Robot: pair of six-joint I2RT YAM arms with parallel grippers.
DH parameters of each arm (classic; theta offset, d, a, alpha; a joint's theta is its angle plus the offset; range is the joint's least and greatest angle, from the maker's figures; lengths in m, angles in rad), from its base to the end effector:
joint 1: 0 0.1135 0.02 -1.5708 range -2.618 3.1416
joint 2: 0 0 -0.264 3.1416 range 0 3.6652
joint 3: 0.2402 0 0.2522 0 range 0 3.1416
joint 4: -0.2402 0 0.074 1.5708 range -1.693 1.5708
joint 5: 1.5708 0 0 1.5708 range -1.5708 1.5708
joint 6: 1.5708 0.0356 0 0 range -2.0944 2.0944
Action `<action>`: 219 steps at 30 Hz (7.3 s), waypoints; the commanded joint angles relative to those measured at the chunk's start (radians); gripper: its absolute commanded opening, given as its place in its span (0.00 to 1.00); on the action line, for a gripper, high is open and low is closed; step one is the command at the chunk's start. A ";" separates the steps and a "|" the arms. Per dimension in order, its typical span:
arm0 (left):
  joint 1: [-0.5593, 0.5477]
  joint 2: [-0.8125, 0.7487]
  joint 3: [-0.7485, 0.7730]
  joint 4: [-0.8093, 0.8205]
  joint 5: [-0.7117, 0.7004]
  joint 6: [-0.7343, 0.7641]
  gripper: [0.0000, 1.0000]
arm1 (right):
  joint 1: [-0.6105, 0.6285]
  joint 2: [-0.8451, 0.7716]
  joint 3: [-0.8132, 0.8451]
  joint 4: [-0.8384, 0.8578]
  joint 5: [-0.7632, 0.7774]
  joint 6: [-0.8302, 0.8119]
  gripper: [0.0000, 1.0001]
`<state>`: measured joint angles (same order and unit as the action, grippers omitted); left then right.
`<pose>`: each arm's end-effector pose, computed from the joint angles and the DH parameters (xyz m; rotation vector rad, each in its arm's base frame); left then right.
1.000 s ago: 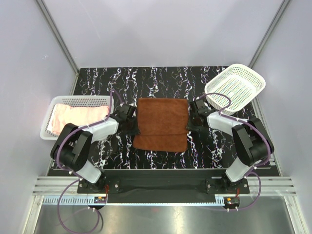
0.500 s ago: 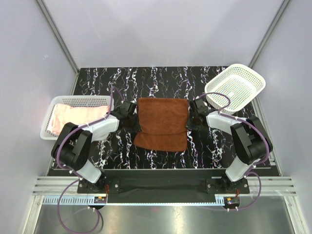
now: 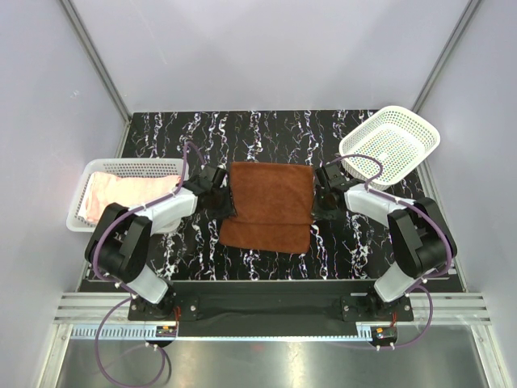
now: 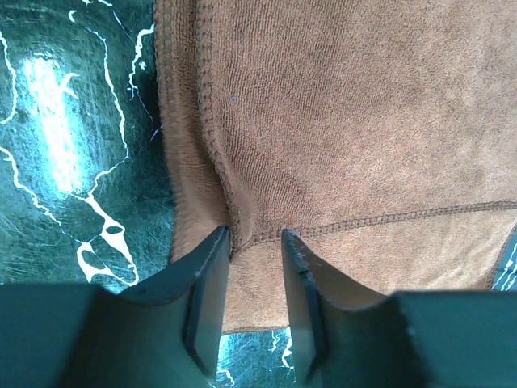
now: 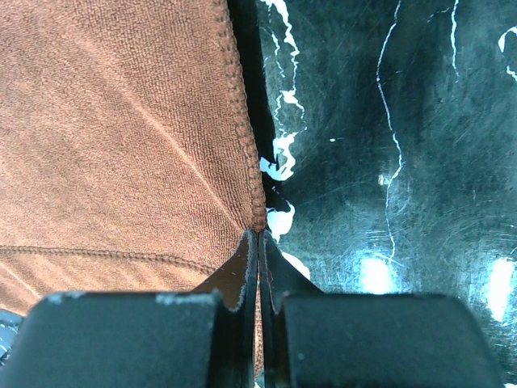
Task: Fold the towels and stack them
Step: Fold the towel
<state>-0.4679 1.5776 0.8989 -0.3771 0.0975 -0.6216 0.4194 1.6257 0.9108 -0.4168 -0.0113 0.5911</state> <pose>0.2698 -0.1402 0.1752 -0.1733 2.7047 -0.4829 0.2788 0.1247 0.1626 0.2320 2.7362 0.3102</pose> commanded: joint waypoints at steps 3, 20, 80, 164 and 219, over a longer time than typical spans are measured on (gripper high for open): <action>0.000 -0.007 0.051 -0.035 -0.054 0.016 0.43 | -0.002 -0.036 0.020 -0.008 -0.026 -0.014 0.00; -0.002 0.008 0.043 0.000 -0.064 0.017 0.38 | -0.002 -0.049 0.000 0.023 -0.047 -0.016 0.00; -0.002 -0.148 0.185 -0.419 -0.062 0.146 0.00 | 0.015 -0.268 -0.107 -0.063 -0.231 0.039 0.00; -0.038 -0.107 0.244 -0.433 -0.036 0.198 0.44 | 0.018 -0.425 -0.202 -0.085 -0.338 0.069 0.31; 0.101 0.526 0.839 -0.442 0.055 0.859 0.38 | -0.206 0.419 0.662 -0.306 -0.300 -0.686 0.30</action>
<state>-0.3672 2.1273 1.7054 -0.7837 0.1928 0.1650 0.2111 2.0792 1.5295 -0.6987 -0.3248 -0.0509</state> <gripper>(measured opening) 0.350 0.278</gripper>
